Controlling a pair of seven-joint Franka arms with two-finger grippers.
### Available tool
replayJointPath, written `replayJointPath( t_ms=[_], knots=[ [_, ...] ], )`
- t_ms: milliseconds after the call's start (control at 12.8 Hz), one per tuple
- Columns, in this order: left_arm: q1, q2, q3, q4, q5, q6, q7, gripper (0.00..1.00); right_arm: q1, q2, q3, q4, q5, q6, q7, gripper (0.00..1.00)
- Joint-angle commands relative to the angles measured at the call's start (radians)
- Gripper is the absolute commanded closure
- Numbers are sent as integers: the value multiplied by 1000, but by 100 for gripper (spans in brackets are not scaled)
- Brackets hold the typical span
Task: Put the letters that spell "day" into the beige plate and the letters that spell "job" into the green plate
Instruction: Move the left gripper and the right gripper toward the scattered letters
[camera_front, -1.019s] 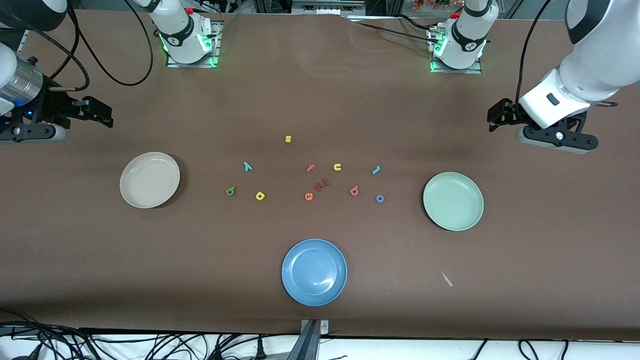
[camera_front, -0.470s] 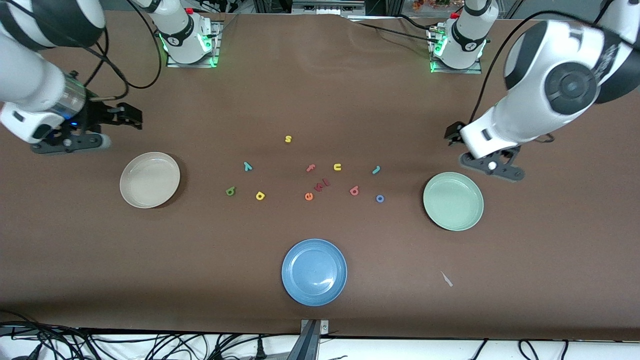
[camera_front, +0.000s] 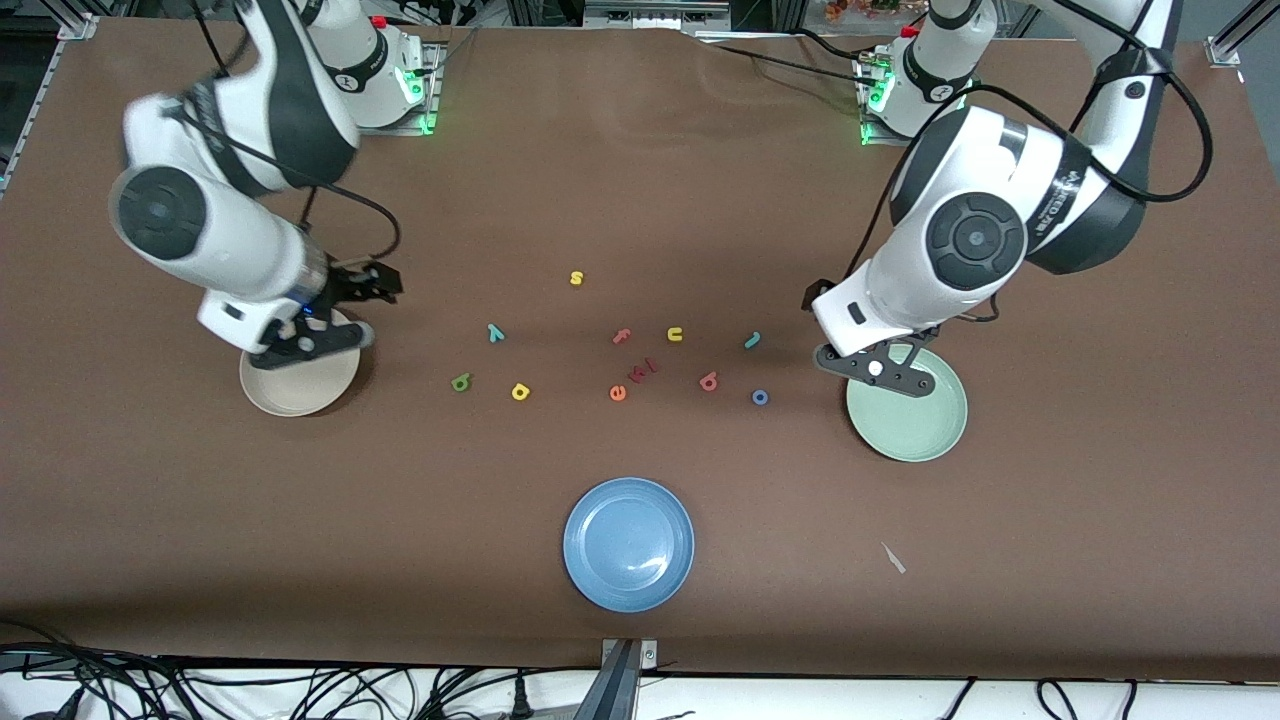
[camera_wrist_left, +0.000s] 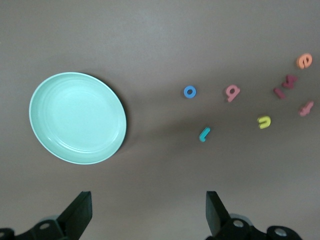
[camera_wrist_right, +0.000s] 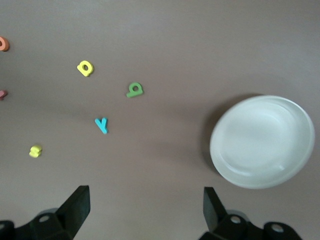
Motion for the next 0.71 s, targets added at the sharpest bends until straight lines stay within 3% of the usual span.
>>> replayJointPath(
  t_ms=[0, 235, 627],
  knots=[
    [-20, 66, 11, 37, -9, 96, -87, 0, 54, 0, -3, -163, 12, 232, 108, 0],
    [-43, 120, 11, 20, -9, 170, -111, 0, 120, 18, -2, -286, 12, 419, 217, 0],
    [-109, 242, 9, 3, -12, 247, -261, 0, 147, 102, 32, -416, 6, 726, 208, 0]
  ],
)
